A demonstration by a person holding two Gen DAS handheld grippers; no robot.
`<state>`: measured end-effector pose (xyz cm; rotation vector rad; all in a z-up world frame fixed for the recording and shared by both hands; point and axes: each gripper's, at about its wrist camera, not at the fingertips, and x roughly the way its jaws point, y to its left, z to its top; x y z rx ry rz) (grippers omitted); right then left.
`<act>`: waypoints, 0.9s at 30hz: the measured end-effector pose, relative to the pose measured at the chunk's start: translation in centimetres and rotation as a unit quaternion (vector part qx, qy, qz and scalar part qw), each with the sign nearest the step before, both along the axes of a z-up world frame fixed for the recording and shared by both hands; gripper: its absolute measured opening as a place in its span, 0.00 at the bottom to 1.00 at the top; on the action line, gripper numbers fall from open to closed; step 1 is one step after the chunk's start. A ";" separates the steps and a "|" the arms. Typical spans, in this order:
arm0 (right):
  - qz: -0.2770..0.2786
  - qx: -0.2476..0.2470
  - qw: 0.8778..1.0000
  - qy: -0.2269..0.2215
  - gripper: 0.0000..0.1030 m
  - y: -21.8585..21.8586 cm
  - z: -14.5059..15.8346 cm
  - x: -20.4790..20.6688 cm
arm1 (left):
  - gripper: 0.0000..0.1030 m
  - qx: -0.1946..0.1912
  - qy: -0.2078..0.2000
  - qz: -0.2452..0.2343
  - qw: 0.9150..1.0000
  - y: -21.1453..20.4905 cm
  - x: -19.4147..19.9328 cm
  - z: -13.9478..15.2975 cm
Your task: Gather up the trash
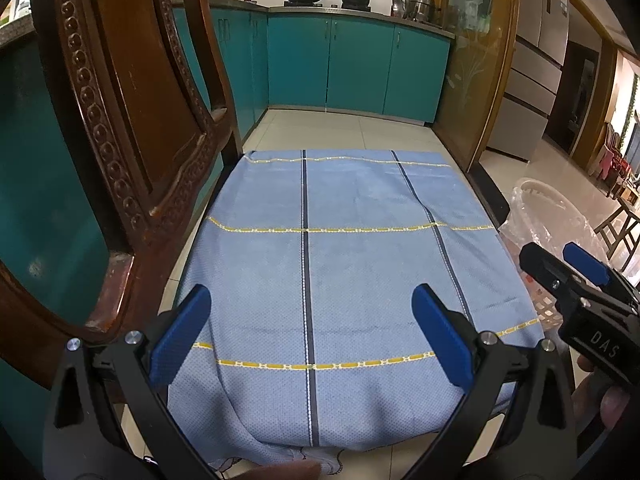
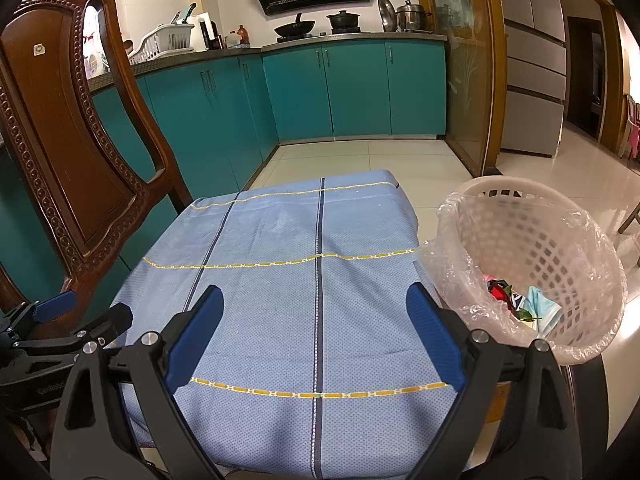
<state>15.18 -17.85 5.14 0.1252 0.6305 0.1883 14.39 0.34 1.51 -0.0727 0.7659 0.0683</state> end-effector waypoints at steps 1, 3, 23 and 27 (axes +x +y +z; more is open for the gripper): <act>0.000 0.000 1.000 0.000 0.88 0.0 0.0 0.0 | 0.97 -0.001 0.000 0.000 1.000 0.0 0.0 0.0; 0.000 0.000 1.000 0.000 0.88 0.0 0.0 0.0 | 0.97 -0.001 0.000 0.000 1.000 0.0 0.0 0.0; 0.000 0.000 1.000 0.000 0.88 0.0 0.0 0.0 | 0.97 0.001 0.005 -0.002 1.000 -0.1 0.1 -0.2; 0.000 0.000 1.000 0.000 0.88 0.1 0.0 0.0 | 0.97 0.000 0.006 -0.004 1.000 -0.1 0.1 -0.2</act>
